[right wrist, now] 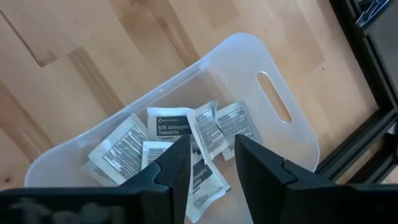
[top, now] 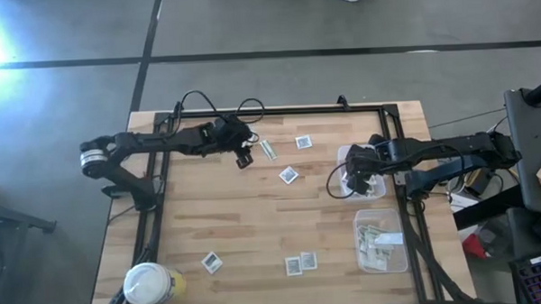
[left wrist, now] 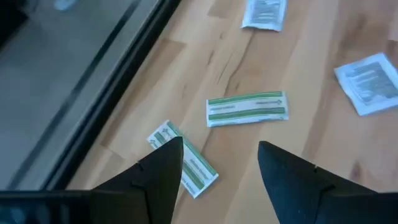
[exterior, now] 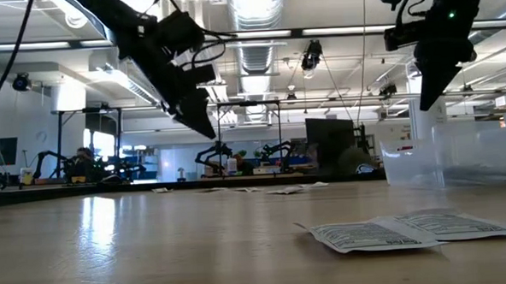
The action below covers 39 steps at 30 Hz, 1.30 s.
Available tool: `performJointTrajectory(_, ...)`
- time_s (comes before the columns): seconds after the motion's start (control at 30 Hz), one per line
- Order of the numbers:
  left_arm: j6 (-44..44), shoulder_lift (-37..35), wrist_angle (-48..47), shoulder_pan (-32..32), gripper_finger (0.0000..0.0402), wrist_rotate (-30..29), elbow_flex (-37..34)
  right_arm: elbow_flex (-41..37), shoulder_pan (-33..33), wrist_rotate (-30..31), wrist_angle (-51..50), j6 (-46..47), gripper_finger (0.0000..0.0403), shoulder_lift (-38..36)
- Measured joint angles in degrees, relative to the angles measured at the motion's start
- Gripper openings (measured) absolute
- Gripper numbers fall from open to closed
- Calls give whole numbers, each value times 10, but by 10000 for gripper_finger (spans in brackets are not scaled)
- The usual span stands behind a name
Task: Pick & Place First Aid Supplies
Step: Put the middle bandage pack into the bottom bin
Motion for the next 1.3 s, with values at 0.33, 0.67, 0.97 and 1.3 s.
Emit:
performJointTrajectory(0.33,-15,115,37,19,222,-6,16,-1,0,19,0,0,104,0)
performJointTrajectory(0.67,-16,201,32,32,222,-61,50,-1,0,19,2,13,100,0)
performJointTrajectory(0.97,-49,222,26,62,222,-34,51,-1,0,18,19,13,96,0)
performJointTrajectory(1.3,-59,252,13,100,201,29,50,-1,0,8,28,35,78,0)
